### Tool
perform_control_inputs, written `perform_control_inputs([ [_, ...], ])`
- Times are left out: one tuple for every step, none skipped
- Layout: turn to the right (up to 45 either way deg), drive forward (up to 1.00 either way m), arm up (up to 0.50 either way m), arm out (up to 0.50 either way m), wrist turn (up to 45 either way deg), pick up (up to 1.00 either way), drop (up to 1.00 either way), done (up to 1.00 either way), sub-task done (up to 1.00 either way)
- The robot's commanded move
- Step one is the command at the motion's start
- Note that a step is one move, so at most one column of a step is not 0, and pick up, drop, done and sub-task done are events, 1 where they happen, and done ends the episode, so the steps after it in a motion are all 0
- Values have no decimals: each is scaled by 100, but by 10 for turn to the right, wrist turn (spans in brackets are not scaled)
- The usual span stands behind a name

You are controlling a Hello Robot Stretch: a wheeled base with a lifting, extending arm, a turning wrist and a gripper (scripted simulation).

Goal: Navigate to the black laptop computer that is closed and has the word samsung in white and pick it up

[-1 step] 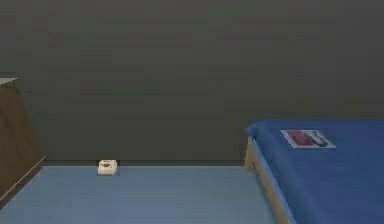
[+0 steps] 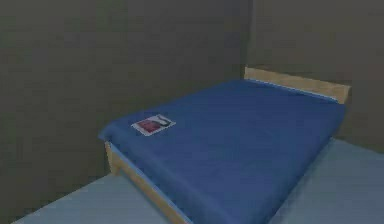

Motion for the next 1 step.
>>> perform_control_inputs([
  [450,0,0,0,0,0,0,0,0],
])
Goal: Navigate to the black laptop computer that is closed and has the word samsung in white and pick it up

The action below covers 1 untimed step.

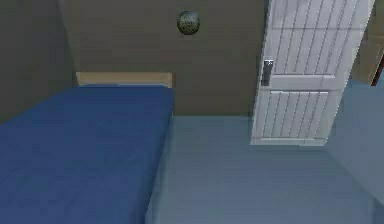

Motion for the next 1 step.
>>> perform_control_inputs([
  [300,0,0,0,0,0,0,0,0],
])
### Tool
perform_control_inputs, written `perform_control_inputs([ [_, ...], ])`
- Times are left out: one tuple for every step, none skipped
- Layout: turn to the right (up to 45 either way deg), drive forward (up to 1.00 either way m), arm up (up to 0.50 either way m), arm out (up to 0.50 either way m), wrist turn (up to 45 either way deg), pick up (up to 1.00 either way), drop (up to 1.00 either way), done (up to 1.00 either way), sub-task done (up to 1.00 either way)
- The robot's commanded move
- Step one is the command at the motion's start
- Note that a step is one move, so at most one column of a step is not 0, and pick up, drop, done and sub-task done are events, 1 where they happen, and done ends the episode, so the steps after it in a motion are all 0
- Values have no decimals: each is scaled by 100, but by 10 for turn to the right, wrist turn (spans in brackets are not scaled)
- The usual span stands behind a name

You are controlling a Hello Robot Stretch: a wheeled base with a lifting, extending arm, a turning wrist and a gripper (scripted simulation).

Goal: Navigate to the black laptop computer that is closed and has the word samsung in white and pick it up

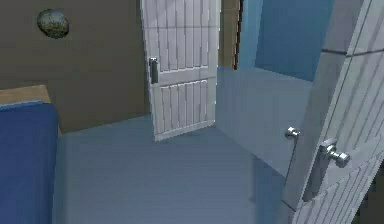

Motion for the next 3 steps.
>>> perform_control_inputs([
  [0,65,0,0,0,0,0,0,0],
  [120,0,0,0,0,0,0,0,0],
  [0,30,0,0,0,0,0,0,0],
])
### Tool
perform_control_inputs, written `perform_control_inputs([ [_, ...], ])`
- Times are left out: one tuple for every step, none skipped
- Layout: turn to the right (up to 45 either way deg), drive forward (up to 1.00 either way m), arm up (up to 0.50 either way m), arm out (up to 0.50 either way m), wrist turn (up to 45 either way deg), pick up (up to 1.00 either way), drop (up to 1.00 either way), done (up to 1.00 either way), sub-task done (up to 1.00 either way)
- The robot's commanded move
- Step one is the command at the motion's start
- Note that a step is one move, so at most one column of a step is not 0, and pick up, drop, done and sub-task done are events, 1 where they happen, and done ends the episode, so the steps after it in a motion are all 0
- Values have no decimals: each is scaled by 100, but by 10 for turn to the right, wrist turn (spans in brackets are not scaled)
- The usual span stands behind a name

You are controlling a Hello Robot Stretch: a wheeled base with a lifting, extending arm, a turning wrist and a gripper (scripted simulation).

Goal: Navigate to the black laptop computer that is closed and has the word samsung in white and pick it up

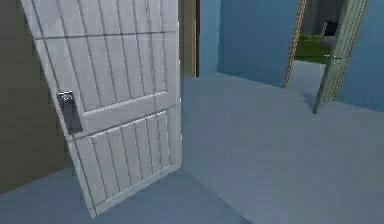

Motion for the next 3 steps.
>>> perform_control_inputs([
  [120,0,0,0,0,0,0,0,0],
  [30,0,0,0,0,0,0,0,0],
  [0,100,0,0,0,0,0,0,0],
])
